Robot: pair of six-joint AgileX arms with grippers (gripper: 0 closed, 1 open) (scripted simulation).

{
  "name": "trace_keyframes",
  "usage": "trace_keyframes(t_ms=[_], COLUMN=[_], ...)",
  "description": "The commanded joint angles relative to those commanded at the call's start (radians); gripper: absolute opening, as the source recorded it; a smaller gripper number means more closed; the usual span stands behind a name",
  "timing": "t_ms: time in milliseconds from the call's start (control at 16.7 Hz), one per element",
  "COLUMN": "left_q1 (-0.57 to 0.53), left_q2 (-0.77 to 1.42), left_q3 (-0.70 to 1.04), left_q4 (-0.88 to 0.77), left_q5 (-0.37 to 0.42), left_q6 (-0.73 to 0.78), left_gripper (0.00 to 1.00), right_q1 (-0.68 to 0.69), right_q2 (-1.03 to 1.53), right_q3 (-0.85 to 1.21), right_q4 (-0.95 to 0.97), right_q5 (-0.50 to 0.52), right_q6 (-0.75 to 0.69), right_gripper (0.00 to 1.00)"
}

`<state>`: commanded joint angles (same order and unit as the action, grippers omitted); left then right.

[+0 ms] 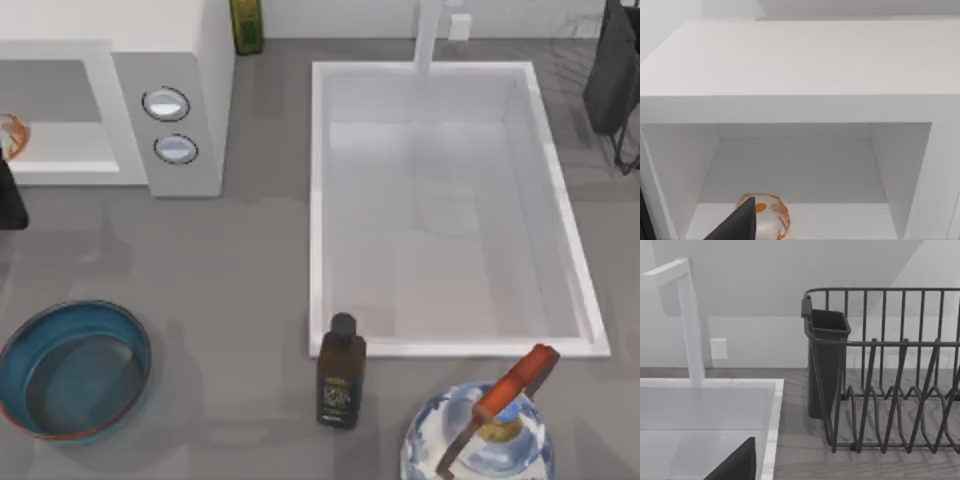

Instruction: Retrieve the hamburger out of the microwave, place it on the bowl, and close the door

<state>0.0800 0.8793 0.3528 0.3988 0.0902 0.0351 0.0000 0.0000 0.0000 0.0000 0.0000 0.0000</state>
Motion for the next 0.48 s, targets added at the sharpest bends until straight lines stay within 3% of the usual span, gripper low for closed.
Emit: trace_keyframes(t_ms=[480], left_q1=[0.076], left_q2=[0.827], left_q3=[0.332], left_q4=[0.375], left_q5=[0.085], left_q6=[0.033], left_gripper=[1.0], right_q1=[0.0], right_q2=[0.0], right_q3=[0.0], right_q4=[0.0], right_q5=[0.0], right_q6=[0.0], right_gripper=[1.0])
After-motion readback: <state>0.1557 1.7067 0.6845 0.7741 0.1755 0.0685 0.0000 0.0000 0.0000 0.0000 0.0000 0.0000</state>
